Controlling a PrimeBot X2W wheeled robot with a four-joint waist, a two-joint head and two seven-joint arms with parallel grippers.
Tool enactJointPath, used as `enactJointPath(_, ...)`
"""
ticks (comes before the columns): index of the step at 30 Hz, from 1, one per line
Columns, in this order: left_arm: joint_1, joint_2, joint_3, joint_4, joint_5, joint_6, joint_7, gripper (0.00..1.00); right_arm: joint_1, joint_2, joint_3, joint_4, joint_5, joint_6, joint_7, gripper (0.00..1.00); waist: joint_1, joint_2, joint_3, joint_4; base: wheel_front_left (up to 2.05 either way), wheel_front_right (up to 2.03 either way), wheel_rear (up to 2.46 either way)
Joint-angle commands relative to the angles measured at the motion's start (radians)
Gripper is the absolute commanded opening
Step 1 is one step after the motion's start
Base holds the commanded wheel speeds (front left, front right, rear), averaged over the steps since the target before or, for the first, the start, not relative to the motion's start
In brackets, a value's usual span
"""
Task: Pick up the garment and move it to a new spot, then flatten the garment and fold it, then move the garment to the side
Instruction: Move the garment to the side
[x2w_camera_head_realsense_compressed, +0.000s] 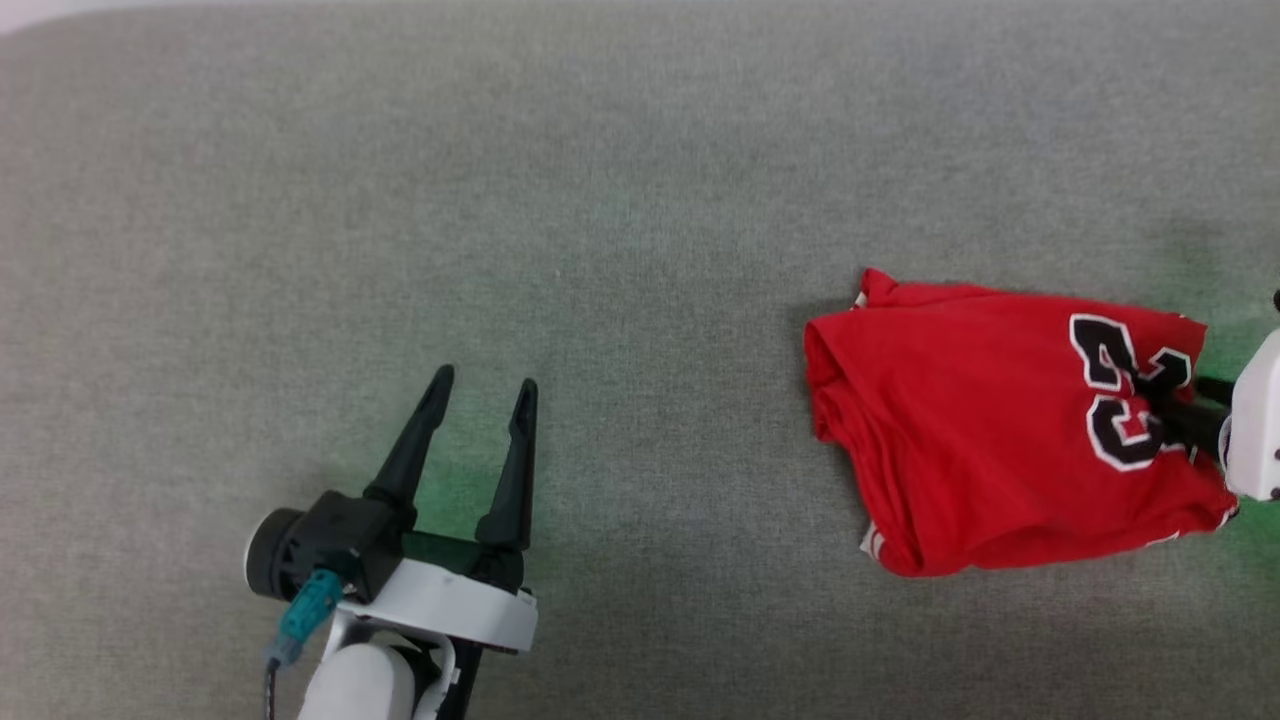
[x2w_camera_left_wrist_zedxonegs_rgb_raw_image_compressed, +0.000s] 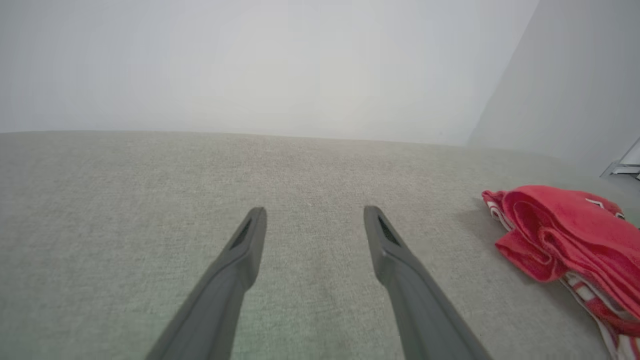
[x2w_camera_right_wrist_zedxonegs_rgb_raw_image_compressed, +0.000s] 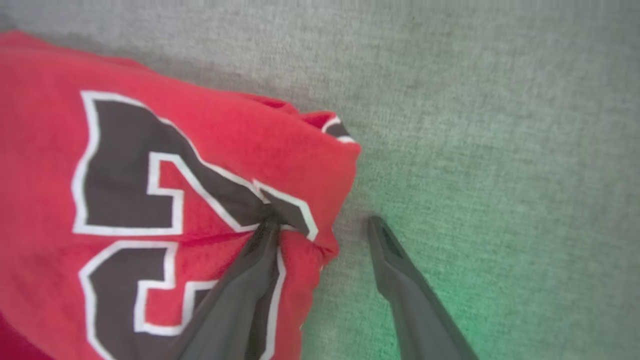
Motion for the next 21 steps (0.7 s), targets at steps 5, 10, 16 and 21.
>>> enactJointPath(5, -0.016, 0.006, 0.003, 0.006, 0.005, -0.002, -0.004, 1.00, 0.007, 0.008, 0.071, 0.014, 0.054, -0.002, -0.101, 0.00, 0.0000, 0.0000, 0.029, -0.051, 0.00, 0.00, 0.00)
enactJointPath(10, -0.042, 0.029, 0.002, -0.006, 0.013, -0.002, -0.004, 1.00, 0.003, -0.065, 0.032, -0.016, 0.136, -0.002, -0.213, 0.00, 0.0000, 0.0000, 0.046, -0.134, 0.00, 0.00, 0.00)
enactJointPath(16, -0.134, 0.079, -0.037, -0.013, 0.031, -0.002, -0.004, 1.00, 0.024, -0.180, -0.034, 0.010, 0.191, -0.001, -0.349, 0.00, 0.0000, 0.0000, 0.113, -0.228, 0.00, 0.00, 0.00)
enactJointPath(21, -0.232, 0.114, -0.083, -0.010, 0.044, -0.002, -0.004, 1.00, 0.002, -0.219, -0.079, 0.056, 0.215, -0.001, -0.450, 0.00, 0.0000, 0.0000, 0.178, -0.276, 0.00, 0.00, 0.00)
